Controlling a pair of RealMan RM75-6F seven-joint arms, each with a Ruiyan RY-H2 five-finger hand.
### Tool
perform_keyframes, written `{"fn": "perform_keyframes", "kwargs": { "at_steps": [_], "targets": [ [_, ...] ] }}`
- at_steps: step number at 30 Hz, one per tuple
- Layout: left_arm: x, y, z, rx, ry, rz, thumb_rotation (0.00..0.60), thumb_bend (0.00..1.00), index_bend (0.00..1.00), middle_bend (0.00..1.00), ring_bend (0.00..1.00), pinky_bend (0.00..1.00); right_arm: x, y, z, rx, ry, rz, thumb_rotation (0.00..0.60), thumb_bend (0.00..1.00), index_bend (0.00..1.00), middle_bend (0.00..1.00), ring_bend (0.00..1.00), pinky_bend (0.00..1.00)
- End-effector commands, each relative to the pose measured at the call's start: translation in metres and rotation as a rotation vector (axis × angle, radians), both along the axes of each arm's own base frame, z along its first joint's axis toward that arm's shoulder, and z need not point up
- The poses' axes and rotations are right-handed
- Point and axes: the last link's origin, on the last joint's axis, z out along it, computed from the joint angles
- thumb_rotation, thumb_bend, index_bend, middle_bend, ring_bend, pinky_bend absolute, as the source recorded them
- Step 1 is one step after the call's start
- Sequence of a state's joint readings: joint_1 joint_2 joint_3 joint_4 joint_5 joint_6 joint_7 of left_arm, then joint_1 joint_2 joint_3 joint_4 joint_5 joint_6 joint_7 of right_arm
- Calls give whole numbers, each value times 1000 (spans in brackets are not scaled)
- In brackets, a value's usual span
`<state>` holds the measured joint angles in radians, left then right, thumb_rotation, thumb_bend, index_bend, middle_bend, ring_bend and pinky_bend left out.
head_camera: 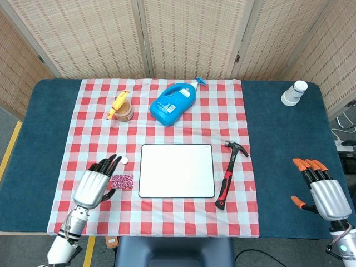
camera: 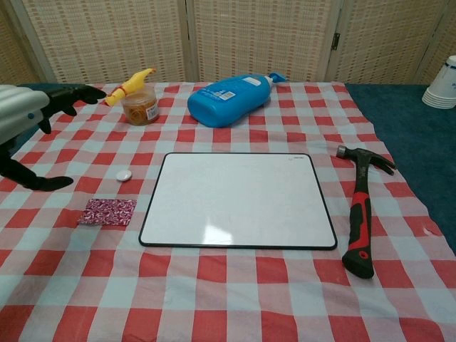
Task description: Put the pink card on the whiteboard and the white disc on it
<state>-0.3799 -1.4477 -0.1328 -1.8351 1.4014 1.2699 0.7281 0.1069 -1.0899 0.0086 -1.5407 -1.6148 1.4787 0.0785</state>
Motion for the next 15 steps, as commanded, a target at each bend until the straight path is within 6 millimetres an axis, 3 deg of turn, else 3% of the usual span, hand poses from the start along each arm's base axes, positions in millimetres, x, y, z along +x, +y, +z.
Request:
{"fn": "perform_keyframes", "kwargs": {
  "at_steps": [1,2,5,11,15],
  "targets": [
    [28,13,-21,-54,-25,27,600,238,34,658,780,766,-1,2,3,-9,-5,4,600,121,56,122,57,133],
    [30,16,-25,-78,-22,46,600,241,55,784,885,849,-1,2,4,-12,-8,4,600,121,56,122,57,133],
    [32,23,-33,-140,50,74,600,241,89,963,996,956,-2,2,7,-18,-14,2,600,121,56,122,57,133],
    [33,27,-41,-154,147,127,600,237,232,1000,1000,1000,-3,0,6,-5,-14,-2,600,121,56,122,57,133],
    [31,28,-47,-194,143,254,600,237,241,1000,1000,1000,-3,-2,4,3,-12,-6,600,121,56,122,57,133]
  ]
}}
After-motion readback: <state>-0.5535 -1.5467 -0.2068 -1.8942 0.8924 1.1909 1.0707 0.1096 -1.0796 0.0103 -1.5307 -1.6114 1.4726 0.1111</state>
